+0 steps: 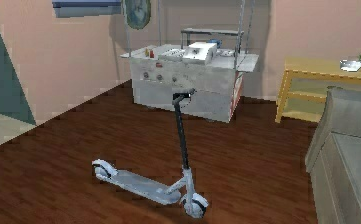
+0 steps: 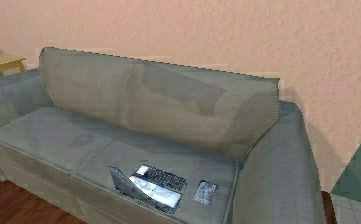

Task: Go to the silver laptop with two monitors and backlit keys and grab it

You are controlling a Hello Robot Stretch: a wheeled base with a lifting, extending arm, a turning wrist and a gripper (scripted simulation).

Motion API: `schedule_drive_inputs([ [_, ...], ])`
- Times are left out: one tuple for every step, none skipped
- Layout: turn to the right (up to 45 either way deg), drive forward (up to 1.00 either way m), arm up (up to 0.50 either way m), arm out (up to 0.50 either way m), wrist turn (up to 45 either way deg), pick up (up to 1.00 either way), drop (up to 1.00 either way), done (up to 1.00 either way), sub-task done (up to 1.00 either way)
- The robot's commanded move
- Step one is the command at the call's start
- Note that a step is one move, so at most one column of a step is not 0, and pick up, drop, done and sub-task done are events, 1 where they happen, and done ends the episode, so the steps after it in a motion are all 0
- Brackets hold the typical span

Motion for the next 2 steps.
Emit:
schedule_drive_inputs([
  [0.0,0.0,0.12,0.0,0.0,0.0,0.0,0.0,0.0],
  [0.0,0.0,0.0,0.26,0.0,0.0,0.0,0.0,0.0],
])
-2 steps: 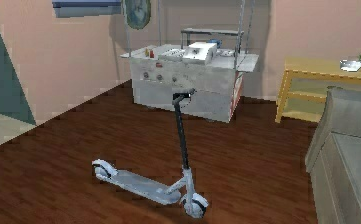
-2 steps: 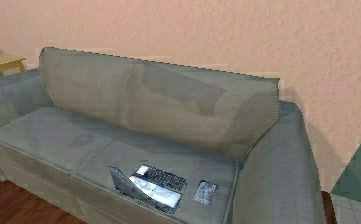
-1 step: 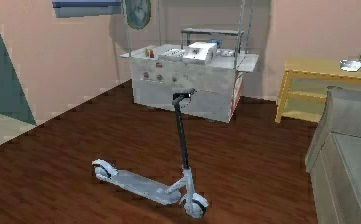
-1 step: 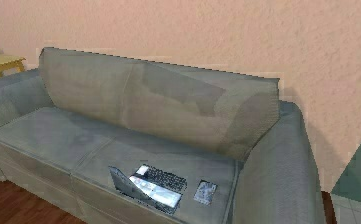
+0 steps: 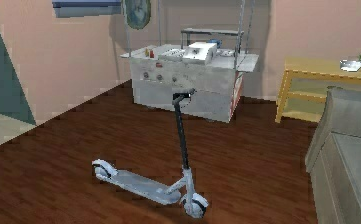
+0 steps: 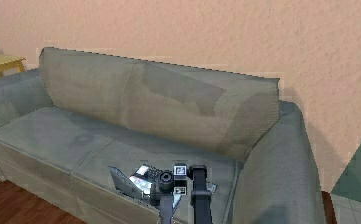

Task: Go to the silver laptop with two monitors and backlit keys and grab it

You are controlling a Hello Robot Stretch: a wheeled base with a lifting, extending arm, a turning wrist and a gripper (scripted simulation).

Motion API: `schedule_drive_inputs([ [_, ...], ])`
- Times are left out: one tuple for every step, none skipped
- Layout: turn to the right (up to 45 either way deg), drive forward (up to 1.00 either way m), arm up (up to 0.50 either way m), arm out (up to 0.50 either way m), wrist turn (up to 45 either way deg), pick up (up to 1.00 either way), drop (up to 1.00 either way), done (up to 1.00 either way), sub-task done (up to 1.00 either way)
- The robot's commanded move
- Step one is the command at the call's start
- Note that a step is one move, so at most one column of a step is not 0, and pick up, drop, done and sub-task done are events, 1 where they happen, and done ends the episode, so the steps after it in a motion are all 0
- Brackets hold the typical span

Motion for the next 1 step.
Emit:
schedule_drive_inputs([
  [0.0,0.0,0.0,0.0,45.0,0.0,0.0,0.0,0.0],
])
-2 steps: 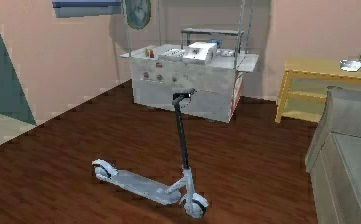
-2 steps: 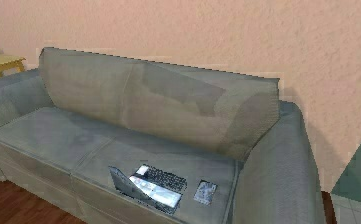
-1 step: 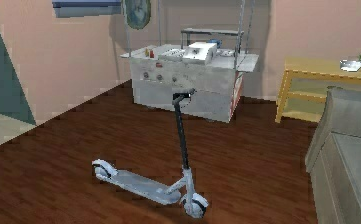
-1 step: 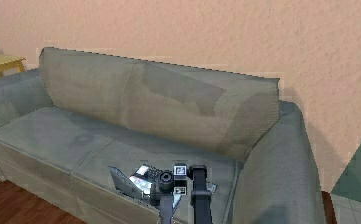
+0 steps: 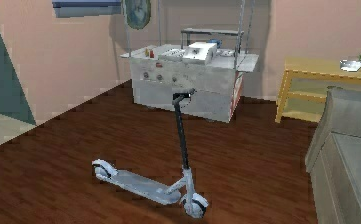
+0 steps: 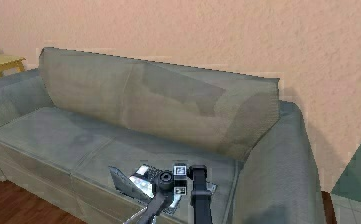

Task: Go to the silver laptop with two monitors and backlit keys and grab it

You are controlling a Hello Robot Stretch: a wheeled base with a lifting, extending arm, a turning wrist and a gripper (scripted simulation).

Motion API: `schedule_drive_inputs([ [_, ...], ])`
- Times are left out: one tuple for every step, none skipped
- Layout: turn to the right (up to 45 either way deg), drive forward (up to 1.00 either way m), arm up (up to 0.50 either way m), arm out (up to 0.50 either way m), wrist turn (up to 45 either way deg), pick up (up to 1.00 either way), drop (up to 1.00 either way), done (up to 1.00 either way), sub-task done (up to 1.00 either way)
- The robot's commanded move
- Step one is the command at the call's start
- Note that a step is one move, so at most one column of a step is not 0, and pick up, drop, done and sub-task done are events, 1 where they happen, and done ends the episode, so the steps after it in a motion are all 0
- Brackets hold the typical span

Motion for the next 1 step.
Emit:
schedule_drive_inputs([
  [0.0,0.0,0.0,0.0,45.0,0.0,0.0,0.0,0.0],
])
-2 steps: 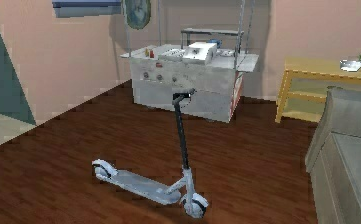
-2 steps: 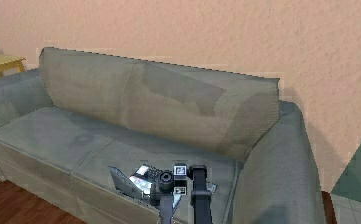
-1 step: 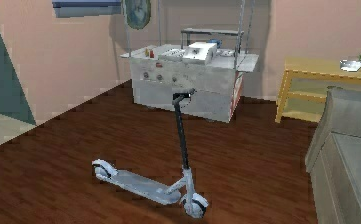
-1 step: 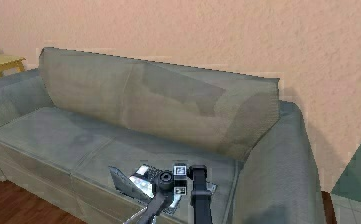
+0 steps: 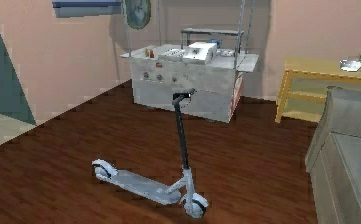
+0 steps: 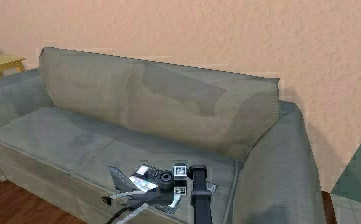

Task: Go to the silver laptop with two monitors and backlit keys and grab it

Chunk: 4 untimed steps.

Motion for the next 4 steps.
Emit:
schedule_drive_inputs([
  [0.0,0.0,0.0,0.0,45.0,0.0,0.0,0.0,0.0],
  [0.0,0.0,0.0,0.0,45.0,0.0,0.0,0.0,0.0],
  [0.0,0.0,0.0,0.0,3.0,0.0,0.0,0.0,0.0],
  [0.0,0.0,-0.3,0.0,0.0,0.0,0.0,0.0,0.0],
])
